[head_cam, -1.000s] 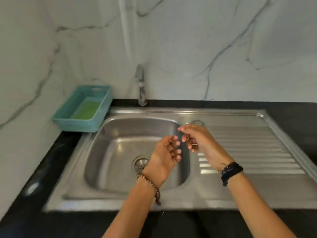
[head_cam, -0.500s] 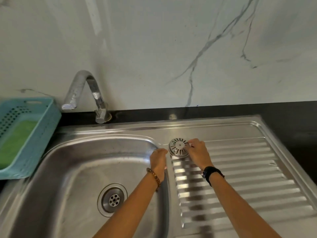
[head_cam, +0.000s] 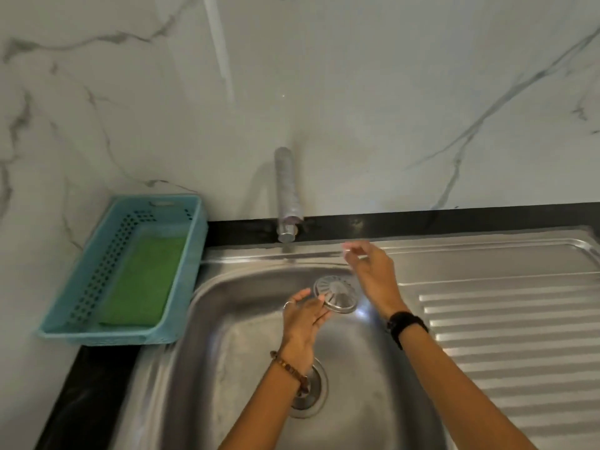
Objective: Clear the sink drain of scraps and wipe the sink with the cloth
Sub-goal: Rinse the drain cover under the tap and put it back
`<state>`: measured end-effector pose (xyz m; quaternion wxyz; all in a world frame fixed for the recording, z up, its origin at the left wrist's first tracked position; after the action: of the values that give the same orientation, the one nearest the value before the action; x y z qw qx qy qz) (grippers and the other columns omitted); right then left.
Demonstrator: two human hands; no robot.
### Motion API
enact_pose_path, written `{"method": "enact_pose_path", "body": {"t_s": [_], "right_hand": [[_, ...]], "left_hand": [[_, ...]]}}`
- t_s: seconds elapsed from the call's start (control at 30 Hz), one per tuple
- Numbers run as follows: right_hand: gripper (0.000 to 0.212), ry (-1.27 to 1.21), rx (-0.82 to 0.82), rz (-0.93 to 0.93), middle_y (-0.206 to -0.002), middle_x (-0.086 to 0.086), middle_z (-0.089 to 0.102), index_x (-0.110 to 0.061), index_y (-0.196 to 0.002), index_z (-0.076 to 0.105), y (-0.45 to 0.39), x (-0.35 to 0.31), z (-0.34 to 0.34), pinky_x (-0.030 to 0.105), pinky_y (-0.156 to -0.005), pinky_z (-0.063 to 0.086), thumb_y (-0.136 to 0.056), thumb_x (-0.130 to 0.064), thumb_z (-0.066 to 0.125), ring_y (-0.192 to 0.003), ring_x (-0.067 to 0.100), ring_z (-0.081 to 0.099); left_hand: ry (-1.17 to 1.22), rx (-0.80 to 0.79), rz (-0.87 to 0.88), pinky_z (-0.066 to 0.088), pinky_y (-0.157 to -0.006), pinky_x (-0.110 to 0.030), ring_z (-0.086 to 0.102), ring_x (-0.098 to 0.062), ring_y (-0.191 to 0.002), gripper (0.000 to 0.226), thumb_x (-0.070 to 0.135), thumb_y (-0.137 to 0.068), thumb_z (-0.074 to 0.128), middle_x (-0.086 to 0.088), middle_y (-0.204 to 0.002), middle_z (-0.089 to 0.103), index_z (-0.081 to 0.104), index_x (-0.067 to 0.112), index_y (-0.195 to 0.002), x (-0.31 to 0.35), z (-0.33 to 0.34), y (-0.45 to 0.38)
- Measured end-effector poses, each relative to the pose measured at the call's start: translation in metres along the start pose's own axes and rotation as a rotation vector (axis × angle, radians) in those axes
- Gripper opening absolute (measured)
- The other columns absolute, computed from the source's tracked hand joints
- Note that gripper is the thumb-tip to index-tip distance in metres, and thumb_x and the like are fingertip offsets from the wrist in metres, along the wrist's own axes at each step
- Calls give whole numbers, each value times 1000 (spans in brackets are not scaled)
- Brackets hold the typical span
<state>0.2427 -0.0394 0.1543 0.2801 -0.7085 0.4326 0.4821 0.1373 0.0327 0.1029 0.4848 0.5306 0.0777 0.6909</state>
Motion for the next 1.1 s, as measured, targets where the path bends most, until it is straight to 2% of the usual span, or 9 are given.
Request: {"method": "enact_pose_path", "body": {"t_s": [0.1,0.23,0.37,0.5,0.67,0.73,0.83,0.93,1.1], "right_hand": [[19,-177,-87,13,-99,11,69,-7,-107,65,-22,-38,51,24,-78,56,-90,-12,58,-83,17,66],[15,-248,36,78,-101,26,68,1,-98,66,-36,-50,89,49,-89,53,-86,-6,61,-94,36,66],[32,-323,-129,81,-117,22,63,7,-118,58,-37,-54,101,24,-85,55,-88,-3,58,-105,27,61],[33,-214,-217,115,-123,14,58,-2,-124,56,-28,-48,83,18,-77,48,-93,-13,51,-107,21,55],[44,263,-306,360,-73,12,57,12,-106,60,13,0,74,21,-63,37,-98,-27,42,-63,18,47],[45,191,-279,328,-62,3,49,14,-101,59,22,7,80,15,-53,33,-98,-27,40,-54,10,39],[38,59,-215,256,-62,2,57,3,-86,62,32,11,82,10,-48,41,-98,-27,42,-52,10,50],[32,-57,-149,291,-65,4,66,-9,-78,63,44,26,77,17,-57,51,-95,-31,47,-59,15,61],[27,-467,-174,543,-86,20,73,-9,-97,65,48,46,74,33,-78,57,-94,-29,48,-83,30,70]], "left_hand": [[-46,-84,-23,49,-71,-22,63,-15,-82,31,-2,-86,55,-9,-96,65,51,7,-116,30,-39,-5],[-77,-173,-49,52,-68,-20,66,-11,-84,39,3,-87,56,-4,-98,67,49,8,-125,51,-70,-11],[-56,-212,-89,51,-71,-22,65,-13,-85,37,3,-87,54,-4,-96,67,50,9,-123,57,-81,-17],[-23,-191,-171,51,-71,-25,64,-16,-85,32,0,-88,53,-6,-94,66,52,11,-118,50,-85,-24],[64,-133,-327,48,-81,-36,62,-23,-86,35,-6,-88,48,-14,-94,64,50,5,-121,33,-95,-31],[84,-127,-356,45,-87,-40,60,-28,-96,37,-8,-90,44,-19,-107,63,48,3,-124,26,-97,-30],[117,-126,-319,43,-91,-42,54,-32,-109,36,-7,-91,40,-25,-124,53,46,0,-126,26,-96,-32],[101,-110,-238,43,-92,-39,55,-29,-107,21,4,-91,48,-22,-119,57,57,-1,-109,36,-92,-34],[-77,-125,-26,44,-95,-29,61,-19,-103,22,-4,-84,55,-9,-110,65,66,9,-97,47,-88,-24]]}}
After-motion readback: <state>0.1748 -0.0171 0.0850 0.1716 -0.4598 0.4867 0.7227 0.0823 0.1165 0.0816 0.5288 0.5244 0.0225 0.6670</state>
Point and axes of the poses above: each hand's wrist, its own y-axis away from the middle knuckle, its own z-axis out of the palm, x = y × z, the point moved 2 cm from there along -y, towards the middle knuckle
